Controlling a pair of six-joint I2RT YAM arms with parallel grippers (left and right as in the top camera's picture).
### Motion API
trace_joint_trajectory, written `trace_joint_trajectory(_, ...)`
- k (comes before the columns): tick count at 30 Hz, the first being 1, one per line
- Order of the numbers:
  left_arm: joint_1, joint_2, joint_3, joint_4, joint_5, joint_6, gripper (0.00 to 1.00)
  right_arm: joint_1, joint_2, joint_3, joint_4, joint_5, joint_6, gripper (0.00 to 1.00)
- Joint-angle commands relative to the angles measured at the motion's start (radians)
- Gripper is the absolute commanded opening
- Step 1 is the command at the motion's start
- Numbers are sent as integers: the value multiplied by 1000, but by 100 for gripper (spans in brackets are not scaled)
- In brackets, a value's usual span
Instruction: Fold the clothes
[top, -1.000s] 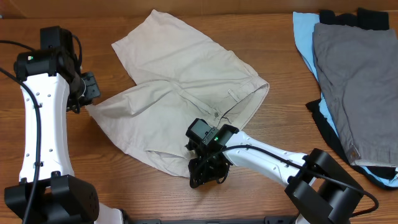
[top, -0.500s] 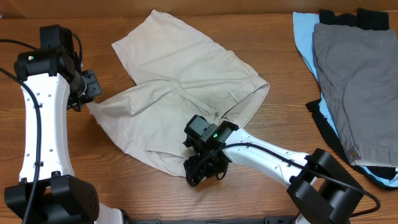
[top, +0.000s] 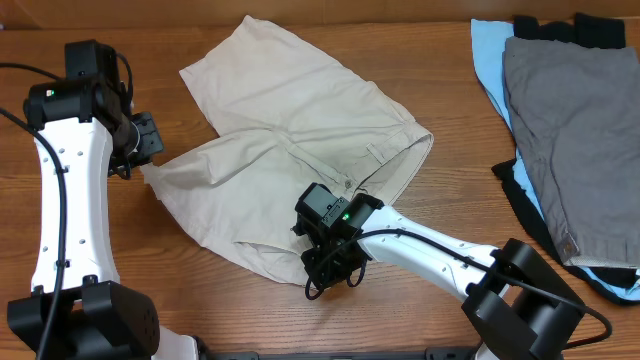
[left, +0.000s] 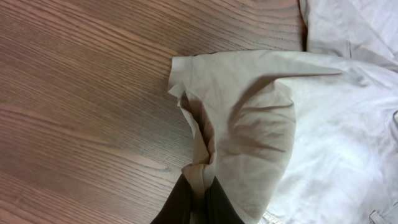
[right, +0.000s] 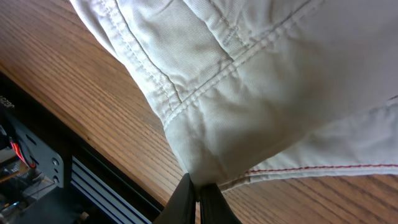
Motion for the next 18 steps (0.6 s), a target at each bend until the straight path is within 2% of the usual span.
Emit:
trace_joint_trajectory(1,-10,-1,-8,2,13,16,4,1,0,21,-3,2,15,4)
trace_joint_trajectory(12,-10,-1,-6,7,12,28,4,-18,-20,19,-56,21,102,4)
trace_joint_trajectory(18,-5,-12,54,-42,12,27,4,-135,-212,20,-185,112,227,4)
